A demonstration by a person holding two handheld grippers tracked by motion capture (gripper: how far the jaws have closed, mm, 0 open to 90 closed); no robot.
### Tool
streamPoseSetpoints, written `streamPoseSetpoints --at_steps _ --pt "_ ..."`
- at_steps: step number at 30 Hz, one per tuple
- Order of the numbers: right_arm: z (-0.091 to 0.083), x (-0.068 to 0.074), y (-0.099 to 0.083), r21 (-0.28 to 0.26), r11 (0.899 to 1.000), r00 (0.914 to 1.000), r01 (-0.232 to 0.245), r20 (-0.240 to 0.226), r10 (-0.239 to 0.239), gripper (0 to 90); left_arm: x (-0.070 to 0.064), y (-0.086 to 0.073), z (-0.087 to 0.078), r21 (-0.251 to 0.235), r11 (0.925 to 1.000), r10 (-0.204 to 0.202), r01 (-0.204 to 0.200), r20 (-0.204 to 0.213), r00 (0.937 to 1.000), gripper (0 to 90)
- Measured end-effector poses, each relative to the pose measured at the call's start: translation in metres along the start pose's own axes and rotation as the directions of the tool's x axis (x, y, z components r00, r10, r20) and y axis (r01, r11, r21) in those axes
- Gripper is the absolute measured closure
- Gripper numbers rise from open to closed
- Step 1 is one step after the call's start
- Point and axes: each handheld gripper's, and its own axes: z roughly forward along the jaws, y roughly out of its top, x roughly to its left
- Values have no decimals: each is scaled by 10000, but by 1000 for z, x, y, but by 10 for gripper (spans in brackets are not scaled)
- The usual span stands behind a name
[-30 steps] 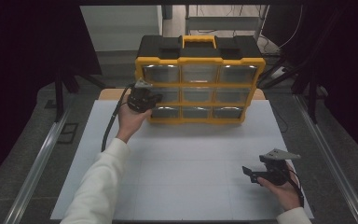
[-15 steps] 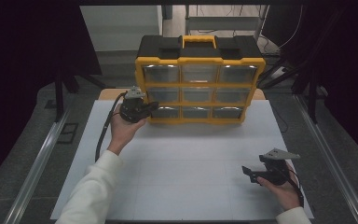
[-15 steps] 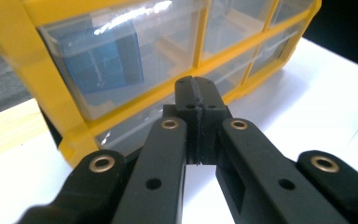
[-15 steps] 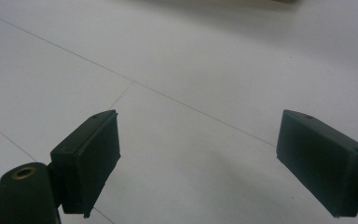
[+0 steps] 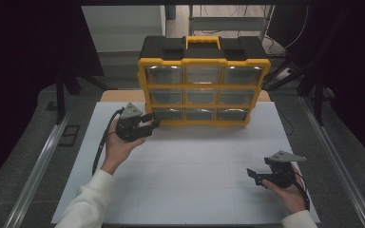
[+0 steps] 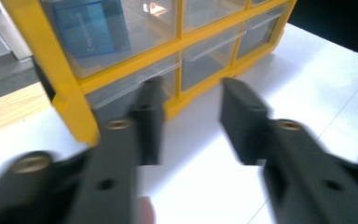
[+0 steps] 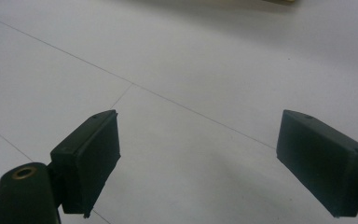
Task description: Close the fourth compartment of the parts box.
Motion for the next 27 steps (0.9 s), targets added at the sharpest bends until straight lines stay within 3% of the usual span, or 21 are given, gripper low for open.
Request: streamPoseSetpoints --at_steps 4,8,14,24,27 --pt "0 0 0 10 10000 10000 -17 -6 17 138 -9 -14 -7 43 9998 190 -189 -185 9996 313" --pt "0 0 0 34 10000 10000 -21 12 21 138 -17 -26 -13 98 9995 296 -293 -237 9993 229" --pt "1 0 0 19 10000 10000 -20 6 20 138 -27 -44 -19 429 9983 411 -397 -311 9987 168" --pt "2 1 0 21 10000 10000 54 -82 -54 139 -28 -76 -47 224 9997 88 -68 -898 9959 125" --pt "3 0 0 60 10000 10000 56 -72 -55 138 -30 -88 -50 376 9993 33 1 -903 9959 125"
